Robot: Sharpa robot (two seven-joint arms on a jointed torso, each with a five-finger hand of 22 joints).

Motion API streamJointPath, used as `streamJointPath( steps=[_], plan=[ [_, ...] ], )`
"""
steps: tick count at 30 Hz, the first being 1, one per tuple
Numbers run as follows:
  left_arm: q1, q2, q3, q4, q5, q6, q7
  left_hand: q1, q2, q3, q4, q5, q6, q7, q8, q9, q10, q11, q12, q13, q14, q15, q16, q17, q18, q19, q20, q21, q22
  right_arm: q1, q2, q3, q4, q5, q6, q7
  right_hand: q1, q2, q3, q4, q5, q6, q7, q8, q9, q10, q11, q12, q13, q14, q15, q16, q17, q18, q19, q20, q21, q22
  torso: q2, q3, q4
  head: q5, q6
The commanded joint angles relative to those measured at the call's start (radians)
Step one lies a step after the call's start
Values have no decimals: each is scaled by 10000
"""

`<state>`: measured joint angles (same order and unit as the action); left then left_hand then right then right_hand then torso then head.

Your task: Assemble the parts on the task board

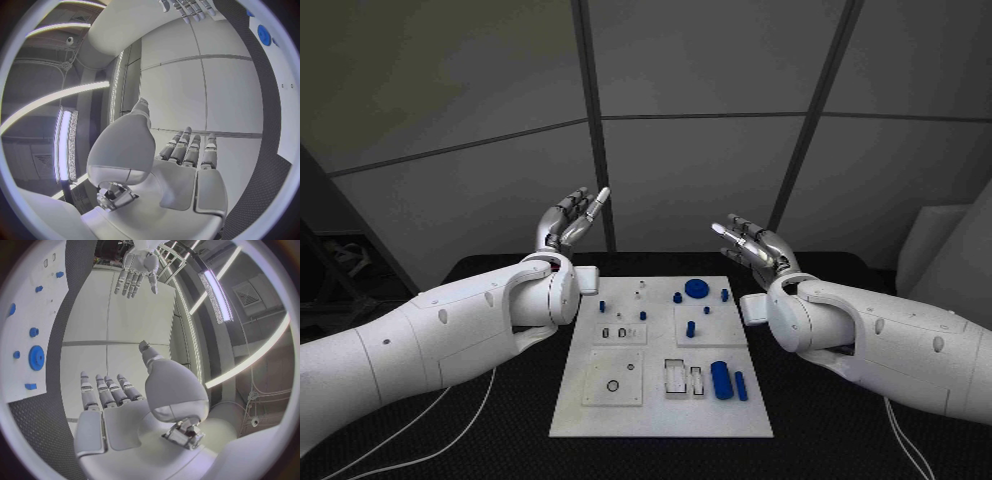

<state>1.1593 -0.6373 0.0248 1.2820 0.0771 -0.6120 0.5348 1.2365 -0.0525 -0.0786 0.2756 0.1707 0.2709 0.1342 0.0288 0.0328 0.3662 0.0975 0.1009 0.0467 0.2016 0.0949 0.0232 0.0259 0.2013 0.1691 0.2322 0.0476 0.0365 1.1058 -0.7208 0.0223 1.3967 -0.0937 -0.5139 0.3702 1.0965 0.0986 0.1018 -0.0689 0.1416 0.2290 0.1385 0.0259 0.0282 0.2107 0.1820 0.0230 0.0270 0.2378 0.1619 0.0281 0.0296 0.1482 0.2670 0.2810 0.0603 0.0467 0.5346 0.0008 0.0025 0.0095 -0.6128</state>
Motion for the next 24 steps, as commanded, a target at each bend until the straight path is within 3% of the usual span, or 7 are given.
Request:
streamJointPath(
  steps=[1, 7, 8, 12, 16, 19, 24],
  plan=[
    [54, 61, 17, -128, 329, 844, 430, 418, 12, 9, 136, 91, 167, 75, 64, 28, 158, 79, 99, 24, 139, 52, 46, 26, -185, 110, 112, 80, 35, 94, 84, 29, -231, -882, 1821, -871, 1187, -87, 278, -567, 47, 1207, 1177, 201, 114, 1421, 401, 178, 116, 1622, 341, 191, 126, 218, 1271, 108, 591, 255, -1, 0, 0, 0, 1],
    [55, 61, 17, -129, 329, 844, 430, 483, 120, 44, 107, 76, 388, 286, 108, 58, 398, 280, 267, 52, 457, 238, 88, 61, -181, 309, 110, 218, 97, 166, 156, 57, -439, -1082, 2287, -1110, 1974, -155, 479, -1213, 46, 4124, 1220, 754, 381, 4628, 492, 604, 325, 4445, 421, 565, 300, 123, 2998, 78, 1346, 522, -1, 0, 0, 0, 1],
    [44, -222, 14, -178, 350, 1201, 352, 494, 139, 46, 103, 75, 440, 315, 117, 64, 447, 306, 294, 57, 506, 261, 93, 65, -182, 336, 115, 237, 105, 169, -96, 63, -706, -3325, 1357, -472, 2008, -149, 492, -1246, 50, 4326, 1224, 785, 392, 4897, 495, 631, 336, 4698, 433, 595, 311, 114, 3066, 74, 1375, 526, 65, 7, -4, -88, 3],
    [45, -359, 13, -131, 316, 1371, 308, 682, 339, 31, -17, 66, 1326, 543, 287, 182, 1157, 537, 636, 112, 1270, 444, 186, 133, -186, 743, 222, 483, 212, 176, -112, 66, -834, -3836, 1152, -419, 2179, -156, 564, -1457, 49, 5532, 1165, 930, 437, 6361, 403, 721, 386, 6064, 379, 731, 367, 141, 3800, 64, 1683, 599, 71, 13, -34, -95, -28],
    [47, -490, 11, -70, 271, 1535, 256, 989, 603, -57, -380, 57, 3489, 935, 807, 522, 2975, 939, 1369, 232, 3627, 782, 642, 339, -187, 2878, 525, 1551, 704, 256, -136, 69, -938, -4351, 1022, -433, 2263, -169, 686, -1666, 75, 6428, 994, 977, 431, 7084, 225, 686, 373, 6775, 231, 776, 365, 280, 4353, 32, 1964, 645, 128, 31, -20, -144, 31],
    [48, -584, 11, 9, 200, 1628, 223, 1149, 748, -162, -670, 72, 4742, 1055, 1122, 715, 3821, 1063, 1622, 224, 5683, 852, 1039, 470, -217, 4486, 538, 2362, 1019, 349, -140, 69, -1017, -4798, 984, -473, 2273, -164, 795, -1791, 96, 6703, 896, 925, 404, 7410, 124, 600, 363, 7144, 128, 765, 364, 339, 4692, -20, 2137, 671, 169, 48, -17, -129, 41],
    [49, -786, 11, 238, 20, 1770, 140, 1364, 914, -266, -1050, 127, 5592, 1029, 1342, 827, 4901, 987, 1832, 204, 7148, 726, 1374, 527, -171, 5678, 448, 2966, 1173, 477, -145, 70, -1102, -5574, 1050, -604, 2266, -197, 916, -1944, 119, 6945, 822, 835, 390, 7700, 44, 478, 363, 7532, 4, 744, 385, 352, 5017, -113, 2305, 687, 275, 51, -25, -111, 76]
  ],
)
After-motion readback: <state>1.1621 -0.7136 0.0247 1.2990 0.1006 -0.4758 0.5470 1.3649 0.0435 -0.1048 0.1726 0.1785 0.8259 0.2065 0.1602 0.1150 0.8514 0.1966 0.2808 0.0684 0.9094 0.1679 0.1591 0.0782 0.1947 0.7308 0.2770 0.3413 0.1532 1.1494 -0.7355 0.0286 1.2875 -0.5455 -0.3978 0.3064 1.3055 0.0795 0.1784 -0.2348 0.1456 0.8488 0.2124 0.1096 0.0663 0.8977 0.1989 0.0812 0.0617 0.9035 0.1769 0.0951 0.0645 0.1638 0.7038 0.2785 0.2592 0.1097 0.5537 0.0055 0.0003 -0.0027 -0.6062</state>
